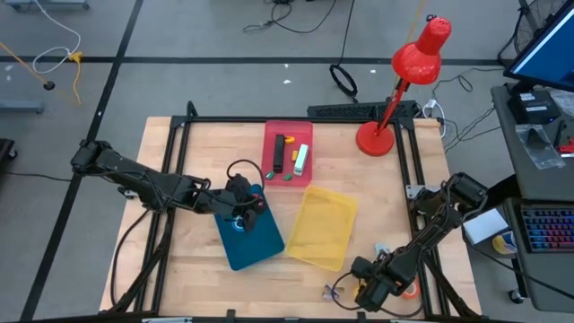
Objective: Pick and place Stapler, Stapler remover, tape
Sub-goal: Put the yellow tape into the blue bin
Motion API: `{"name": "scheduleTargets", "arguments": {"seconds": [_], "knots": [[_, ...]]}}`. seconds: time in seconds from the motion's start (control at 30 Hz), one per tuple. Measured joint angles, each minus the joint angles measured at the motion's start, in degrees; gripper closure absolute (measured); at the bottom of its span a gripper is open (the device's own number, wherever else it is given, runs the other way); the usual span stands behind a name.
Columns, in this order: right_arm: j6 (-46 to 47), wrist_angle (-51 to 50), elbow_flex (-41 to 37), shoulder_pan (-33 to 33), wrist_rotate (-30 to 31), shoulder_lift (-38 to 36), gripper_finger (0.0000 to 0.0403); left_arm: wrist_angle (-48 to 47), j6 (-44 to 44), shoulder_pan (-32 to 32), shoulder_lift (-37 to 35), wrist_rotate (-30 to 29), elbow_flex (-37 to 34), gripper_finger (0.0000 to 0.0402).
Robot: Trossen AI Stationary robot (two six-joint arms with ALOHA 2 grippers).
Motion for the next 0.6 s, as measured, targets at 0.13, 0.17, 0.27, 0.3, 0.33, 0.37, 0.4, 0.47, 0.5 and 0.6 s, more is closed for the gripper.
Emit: {"name": "scheduleTargets", "arguments": {"seconds": [0.13,0.17,0.27,0.3,0.33,0.37,0.4,0.47,0.5,0.6], "knots": [[0.01,0.02,-0.73,0.04,2.02,-0.11,0.0172,-0.02,0.12,0.0,0.0,0.02,0.0,0.0243],[0.01,-0.07,-0.73,0.04,2.43,-0.09,0.0171,-0.01,0.14,0.0,0.0,0.02,0.0,0.0243],[0.13,0.15,-0.78,0.03,3.24,-0.42,0.0168,-0.02,0.13,0.0,0.0,0.02,0.0,0.0243],[0.12,0.38,-0.78,0.04,3.44,-0.58,0.0168,-0.02,0.13,0.0,0.02,0.04,0.0,0.0243],[-0.02,0.45,-0.78,0.04,3.64,-0.67,0.0168,0.0,0.13,0.0,0.0,0.04,0.0,0.0243],[-0.08,0.43,-0.78,0.04,4.18,-0.73,0.0169,-0.02,0.13,0.0,0.02,0.02,0.0,0.0243],[-0.08,0.46,-0.79,0.06,4.79,-0.74,0.017,-0.02,0.13,0.0,0.02,0.04,0.0,0.0243],[-0.15,0.59,-0.8,0.17,5.77,-0.75,0.0172,0.0,0.12,0.0,0.02,0.02,0.0,0.0243],[-0.2,0.62,-0.84,0.17,5.78,-0.74,0.0173,-0.02,0.06,0.0,0.01,0.02,0.0,0.0243],[-0.01,0.49,-0.84,0.17,5.97,-0.74,0.0178,-0.01,-0.04,0.0,0.0,0.02,0.0,0.0243]]}}
